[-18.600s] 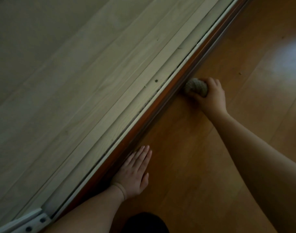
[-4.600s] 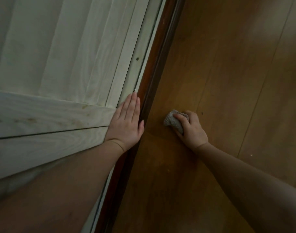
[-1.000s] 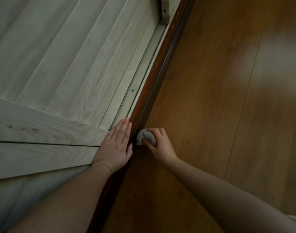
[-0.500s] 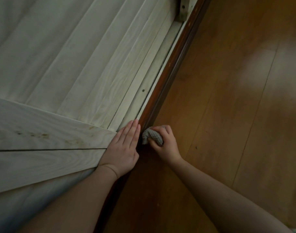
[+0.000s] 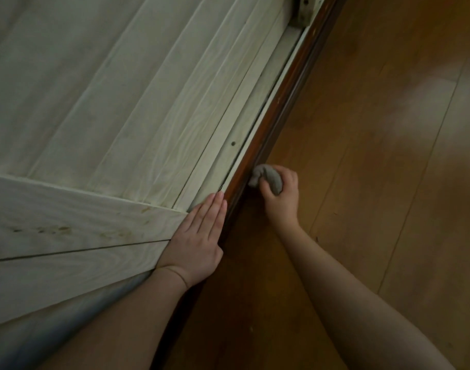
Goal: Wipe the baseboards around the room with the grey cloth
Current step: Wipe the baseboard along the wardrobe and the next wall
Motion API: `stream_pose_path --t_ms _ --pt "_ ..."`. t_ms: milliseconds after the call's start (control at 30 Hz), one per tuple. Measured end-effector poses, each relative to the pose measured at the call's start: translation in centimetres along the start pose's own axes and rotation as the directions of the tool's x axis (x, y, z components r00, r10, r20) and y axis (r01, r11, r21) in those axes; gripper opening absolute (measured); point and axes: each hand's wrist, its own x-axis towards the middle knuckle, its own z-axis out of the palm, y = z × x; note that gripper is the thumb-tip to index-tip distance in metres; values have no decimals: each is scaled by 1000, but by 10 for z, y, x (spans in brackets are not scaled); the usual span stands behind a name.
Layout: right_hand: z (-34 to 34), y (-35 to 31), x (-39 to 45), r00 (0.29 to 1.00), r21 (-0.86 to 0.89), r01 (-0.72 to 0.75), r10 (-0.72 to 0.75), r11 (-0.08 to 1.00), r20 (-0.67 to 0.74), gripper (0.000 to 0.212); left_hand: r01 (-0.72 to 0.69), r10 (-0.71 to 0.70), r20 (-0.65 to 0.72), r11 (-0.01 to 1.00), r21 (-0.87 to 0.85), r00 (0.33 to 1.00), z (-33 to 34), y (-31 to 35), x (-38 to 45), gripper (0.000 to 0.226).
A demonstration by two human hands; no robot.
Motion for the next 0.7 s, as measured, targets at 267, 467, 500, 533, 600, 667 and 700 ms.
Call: stream_pose_path --t_ms 267,467,500,533,600,667,700 --pt "-44 -30 133 996 -177 13 -27 984 -81 29 -17 17 14 999 -32 1000 1 0 0 74" --pt "-59 -44 170 999 -330 2 -19 944 -49 41 -14 16 47 999 -50 999 -2 -1 1 72" --pt "-61 -44 164 999 -317 10 -24 948 -39 44 -12 14 48 999 -49 999 -3 0 1 72" --pt "-63 -43 157 999 -301 20 -30 954 -28 48 -8 10 50 999 -47 999 -4 0 1 72" --pt "-66 -41 137 999 -269 38 -39 962 1 52 -3 5 49 999 -39 999 -6 0 2 72" --pt "-67 -37 113 998 -251 67 -60 966 33 50 -1 2 43 1000 -27 999 -7 -1 4 72" --pt "-66 -35 100 995 -251 91 -81 964 50 50 0 1 40 1000 -23 999 -7 -1 4 72"
